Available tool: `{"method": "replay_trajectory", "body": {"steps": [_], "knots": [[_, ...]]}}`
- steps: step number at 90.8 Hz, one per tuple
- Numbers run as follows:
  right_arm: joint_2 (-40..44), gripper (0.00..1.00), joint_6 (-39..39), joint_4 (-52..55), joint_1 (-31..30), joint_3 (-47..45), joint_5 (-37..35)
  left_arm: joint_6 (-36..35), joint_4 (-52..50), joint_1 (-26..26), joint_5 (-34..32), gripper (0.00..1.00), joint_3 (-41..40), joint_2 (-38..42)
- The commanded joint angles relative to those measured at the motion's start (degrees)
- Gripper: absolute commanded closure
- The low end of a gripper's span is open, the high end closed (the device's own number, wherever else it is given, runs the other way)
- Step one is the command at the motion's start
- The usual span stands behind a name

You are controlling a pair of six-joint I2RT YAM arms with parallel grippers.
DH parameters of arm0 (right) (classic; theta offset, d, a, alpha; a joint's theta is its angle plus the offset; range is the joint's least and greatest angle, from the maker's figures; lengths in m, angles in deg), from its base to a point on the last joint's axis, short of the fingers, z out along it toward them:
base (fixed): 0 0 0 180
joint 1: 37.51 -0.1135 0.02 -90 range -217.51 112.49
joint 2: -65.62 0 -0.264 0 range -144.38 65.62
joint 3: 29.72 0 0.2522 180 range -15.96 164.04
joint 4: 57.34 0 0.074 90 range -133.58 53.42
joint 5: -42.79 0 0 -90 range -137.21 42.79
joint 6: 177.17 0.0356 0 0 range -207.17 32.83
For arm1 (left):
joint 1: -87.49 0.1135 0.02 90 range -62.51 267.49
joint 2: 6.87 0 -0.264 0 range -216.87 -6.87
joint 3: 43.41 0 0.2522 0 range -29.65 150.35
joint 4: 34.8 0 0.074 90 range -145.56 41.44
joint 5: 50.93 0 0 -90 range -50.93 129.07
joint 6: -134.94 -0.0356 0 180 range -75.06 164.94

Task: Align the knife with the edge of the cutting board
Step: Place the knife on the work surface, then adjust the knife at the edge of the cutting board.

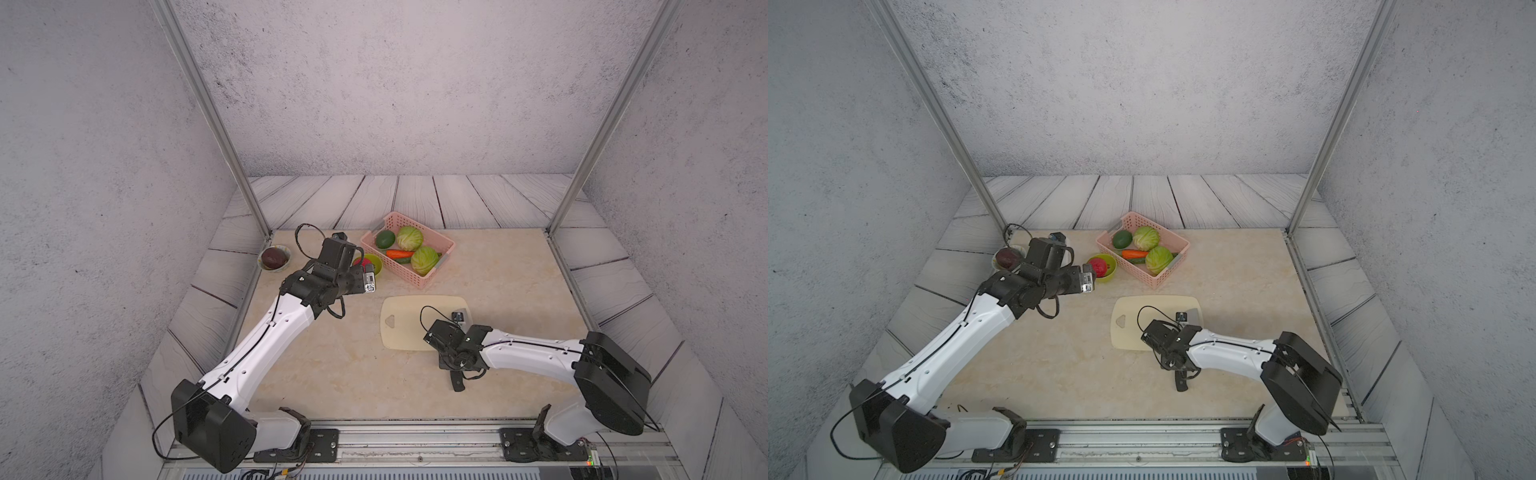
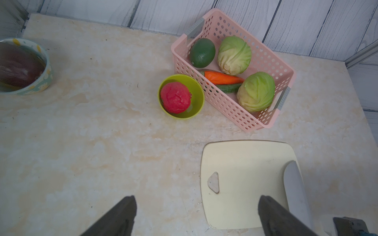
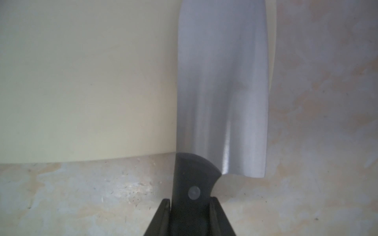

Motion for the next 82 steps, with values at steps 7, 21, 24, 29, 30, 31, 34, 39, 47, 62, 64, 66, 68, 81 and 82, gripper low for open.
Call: {"method": "replay_trajectory", "body": {"steps": [7,21,24,29,30,31,34,39,47,62,64,66,68,81,82], "knots": [[-0.2,0.96,1.0,-0.3,0.4,-0.7,-0.3,0.4,0.0,-0.3,-1.2,0.02,0.1,1.0],[-0.4,0.86,0.8,-0.5,0.7,-0.8,0.0,0.4,0.0,-0.3,-1.2,0.02,0.1,1.0],[-0.4,0.81,0.7,-0.6,0.8,-0.8,0.1,0.4,0.0,-0.3,-1.2,0.02,0.1,1.0],[-0.5,0.75,0.6,-0.6,0.9,-0.9,0.2,0.4,0.0,-0.3,-1.1,0.02,0.1,1.0],[-0.5,0.74,0.6,-0.6,0.9,-0.9,0.2,0.4,0.0,-0.3,-1.1,0.02,0.1,1.0],[-0.5,0.73,0.6,-0.6,0.9,-0.9,0.2,0.4,0.0,-0.3,-1.2,0.02,0.1,0.9],[-0.5,0.7,0.6,-0.7,1.0,-1.0,0.3,0.4,0.0,-0.3,-1.2,0.02,0.1,0.9],[-0.6,0.67,0.4,-0.9,1.0,-1.1,0.4,0.3,0.0,-0.3,-1.1,0.02,0.1,0.9],[-0.6,0.63,-0.1,-1.3,1.1,-1.2,0.7,0.4,0.0,-0.3,-1.2,0.02,0.1,0.9],[-0.5,0.6,-0.8,-1.5,1.0,-1.4,0.9,0.4,0.0,-0.3,-1.2,0.02,0.1,0.9],[-0.5,0.6,-0.8,-1.6,1.1,-1.4,0.9,0.3,0.0,-0.3,-1.2,0.02,0.1,0.9],[-0.5,0.6,-0.9,-1.6,1.1,-1.5,0.9,0.3,0.0,-0.3,-1.3,0.02,0.1,0.9],[-0.5,0.6,-1.1,-1.6,1.1,-1.6,0.9,0.4,-0.1,-0.3,-1.3,0.02,0.1,0.9],[0.0,0.57,-1.5,-0.9,1.1,-1.6,1.8,0.3,-0.1,-0.3,-1.3,0.02,0.1,0.8],[0.1,0.56,-1.5,-0.8,1.2,-1.6,1.9,0.3,-0.1,-0.3,-1.3,0.02,0.1,0.8]]}}
